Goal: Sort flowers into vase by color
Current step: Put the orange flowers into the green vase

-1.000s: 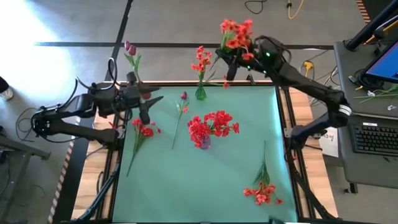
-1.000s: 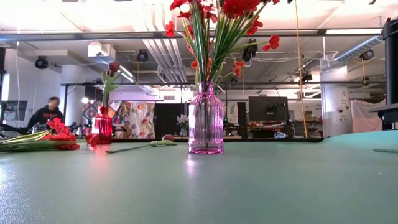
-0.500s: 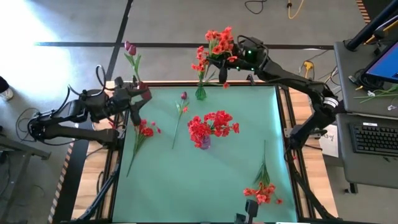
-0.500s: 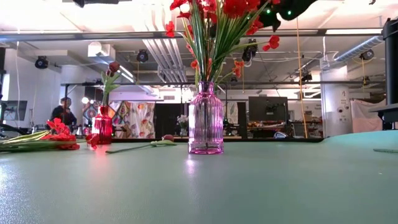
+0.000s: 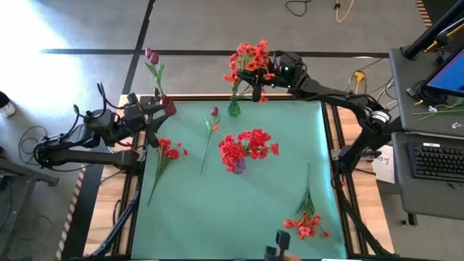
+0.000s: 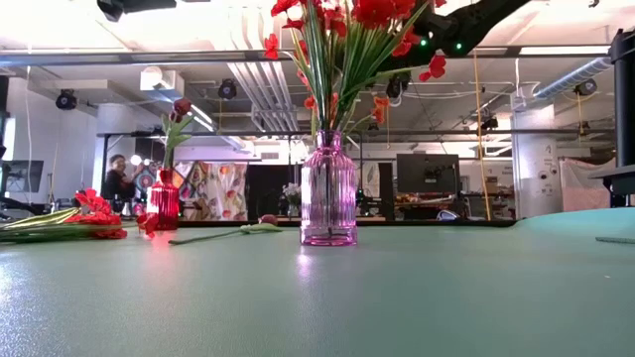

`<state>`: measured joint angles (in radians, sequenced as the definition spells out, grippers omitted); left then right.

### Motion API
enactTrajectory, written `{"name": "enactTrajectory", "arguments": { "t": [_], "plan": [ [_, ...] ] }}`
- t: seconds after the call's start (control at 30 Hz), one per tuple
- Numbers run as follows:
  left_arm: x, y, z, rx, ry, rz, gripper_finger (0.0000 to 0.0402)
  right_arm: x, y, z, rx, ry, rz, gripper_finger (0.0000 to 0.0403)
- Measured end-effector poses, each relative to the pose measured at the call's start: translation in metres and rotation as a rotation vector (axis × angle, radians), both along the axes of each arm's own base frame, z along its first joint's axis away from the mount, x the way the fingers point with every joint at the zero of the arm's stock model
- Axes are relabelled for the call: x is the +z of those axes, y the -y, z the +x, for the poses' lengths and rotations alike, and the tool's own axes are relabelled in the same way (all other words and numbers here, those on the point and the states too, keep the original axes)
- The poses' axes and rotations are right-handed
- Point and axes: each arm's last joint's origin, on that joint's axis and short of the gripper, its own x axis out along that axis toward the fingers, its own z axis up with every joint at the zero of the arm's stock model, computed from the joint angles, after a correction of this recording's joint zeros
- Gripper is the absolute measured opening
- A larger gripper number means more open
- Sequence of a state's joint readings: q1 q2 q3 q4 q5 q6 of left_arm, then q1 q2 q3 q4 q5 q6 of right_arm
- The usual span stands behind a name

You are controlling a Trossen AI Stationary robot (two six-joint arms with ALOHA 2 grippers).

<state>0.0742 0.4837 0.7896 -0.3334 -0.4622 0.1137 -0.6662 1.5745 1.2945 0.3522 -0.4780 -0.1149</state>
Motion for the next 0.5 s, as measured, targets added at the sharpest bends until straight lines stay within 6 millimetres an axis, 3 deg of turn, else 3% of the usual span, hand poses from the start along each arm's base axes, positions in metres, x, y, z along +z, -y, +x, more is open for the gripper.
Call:
{"name": "enactTrajectory", "arguments": {
  "t": [0.5],
  "plan": [
    [0.000,0.001,-0.007,0.000,0.020,0.006,0.0139,-0.019,0.009,0.010,-0.056,-0.043,0.007,0.0027]
  ]
}}
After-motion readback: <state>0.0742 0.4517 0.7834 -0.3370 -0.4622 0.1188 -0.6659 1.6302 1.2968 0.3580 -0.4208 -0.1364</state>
